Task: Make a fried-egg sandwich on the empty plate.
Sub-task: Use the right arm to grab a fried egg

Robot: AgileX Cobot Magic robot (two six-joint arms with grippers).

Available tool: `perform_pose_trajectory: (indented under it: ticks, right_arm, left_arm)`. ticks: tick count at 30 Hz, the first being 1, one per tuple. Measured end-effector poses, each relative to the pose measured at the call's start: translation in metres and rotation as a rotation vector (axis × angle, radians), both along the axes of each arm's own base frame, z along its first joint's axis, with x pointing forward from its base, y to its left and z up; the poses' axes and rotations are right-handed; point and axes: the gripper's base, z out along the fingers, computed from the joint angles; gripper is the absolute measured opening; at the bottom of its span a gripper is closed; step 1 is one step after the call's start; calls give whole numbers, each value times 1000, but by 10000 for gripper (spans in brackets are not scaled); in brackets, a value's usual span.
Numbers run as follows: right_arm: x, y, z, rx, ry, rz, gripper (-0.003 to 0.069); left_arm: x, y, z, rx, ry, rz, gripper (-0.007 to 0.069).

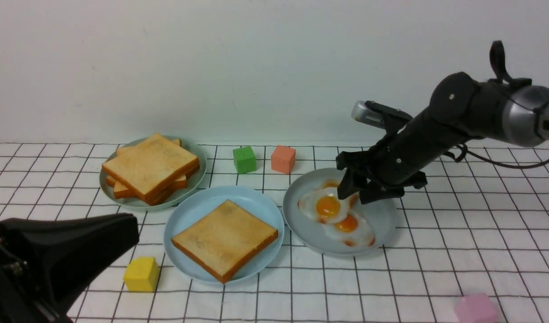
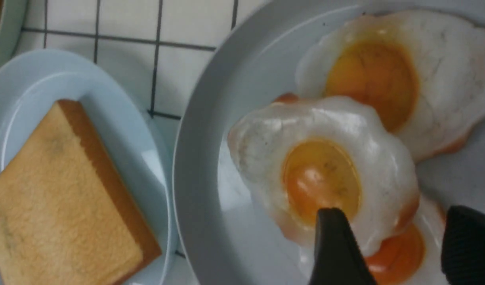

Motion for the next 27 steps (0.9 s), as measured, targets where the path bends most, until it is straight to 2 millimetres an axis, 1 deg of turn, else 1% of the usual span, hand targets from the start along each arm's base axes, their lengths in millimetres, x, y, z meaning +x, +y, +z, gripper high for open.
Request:
perform_pose_trajectory:
  ticks: [2,5,8,14,18,27]
  right_arm:
    - [3,1,-3,2,0,-4,382]
    - [10,1,-15,2,0,-28,382]
    - [12,2,-22,4,4,-43,382]
    - [15,2,-25,21,1,-68,370]
    - [15,3,-25,25,-1,-72,331]
    - [12,4,-25,29,29,-54,172]
  left_arm:
    - [0,0,0,0,0,0,-13]
    - [0,0,-1,4,8,-1,-13]
    - [0,0,-2,8,15,-1,-13]
    - [-1,0,-2,5,24,-2,-13]
    - [-1,0,-2,4,25,-3,-13]
    - [-1,0,-2,4,25,-3,-13]
